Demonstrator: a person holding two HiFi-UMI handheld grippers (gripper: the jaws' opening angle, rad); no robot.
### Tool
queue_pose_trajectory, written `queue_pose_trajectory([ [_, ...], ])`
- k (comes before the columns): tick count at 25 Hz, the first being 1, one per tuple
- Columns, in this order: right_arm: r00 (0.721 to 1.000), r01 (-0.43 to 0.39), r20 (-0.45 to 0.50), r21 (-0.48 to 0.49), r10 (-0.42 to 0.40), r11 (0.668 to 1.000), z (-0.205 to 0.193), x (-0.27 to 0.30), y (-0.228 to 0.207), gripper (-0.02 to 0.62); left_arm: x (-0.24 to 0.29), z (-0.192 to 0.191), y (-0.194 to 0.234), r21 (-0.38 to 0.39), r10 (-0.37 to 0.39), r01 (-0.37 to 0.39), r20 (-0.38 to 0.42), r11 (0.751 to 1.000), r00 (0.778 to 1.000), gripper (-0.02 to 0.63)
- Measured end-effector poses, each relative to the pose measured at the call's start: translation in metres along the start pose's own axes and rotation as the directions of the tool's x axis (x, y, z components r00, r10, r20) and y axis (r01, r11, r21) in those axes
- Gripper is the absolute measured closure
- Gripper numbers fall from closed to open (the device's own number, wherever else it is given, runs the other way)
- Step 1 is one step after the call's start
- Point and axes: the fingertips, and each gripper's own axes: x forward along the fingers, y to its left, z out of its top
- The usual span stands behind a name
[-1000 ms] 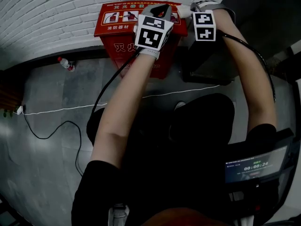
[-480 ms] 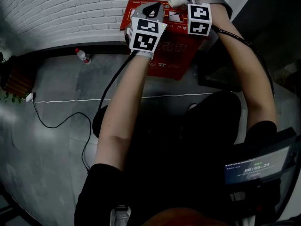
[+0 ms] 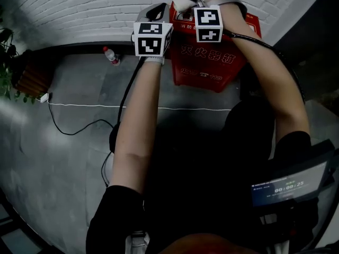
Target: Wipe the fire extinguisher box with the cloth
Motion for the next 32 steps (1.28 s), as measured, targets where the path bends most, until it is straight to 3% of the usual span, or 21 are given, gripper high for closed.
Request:
queue_pose_trajectory([
  [3, 1.0, -0.015, 0.018, -0.007, 0.015, 1.0, 0.024, 0.01, 0.0, 0.506, -0.001, 0.0, 0.01, -0.07, 0.003, -0.003, -0.003, 0.998, 1.0, 0.606],
  [12, 0.993, -0.114, -0.023, -0.122, 0.112, 0.986, 0.038, 0.026, 0.037, 0.508, 0.008, -0.026, -0.013, -0.037, -0.074, 0.07, -0.108, 0.997, 0.991, 0.606],
  [23, 0.984, -0.17, -0.075, -0.091, 0.163, 0.981, -0.005, 0.002, 0.058, 0.508, 0.018, -0.027, -0.059, 0.026, -0.098, 0.1, -0.079, 0.995, 0.992, 0.606],
  [32, 0.971, -0.201, -0.141, -0.049, 0.193, 0.978, -0.064, -0.028, 0.077, 0.508, 0.029, -0.013, -0.124, -0.002, -0.163, 0.163, -0.037, 0.987, 0.986, 0.606],
])
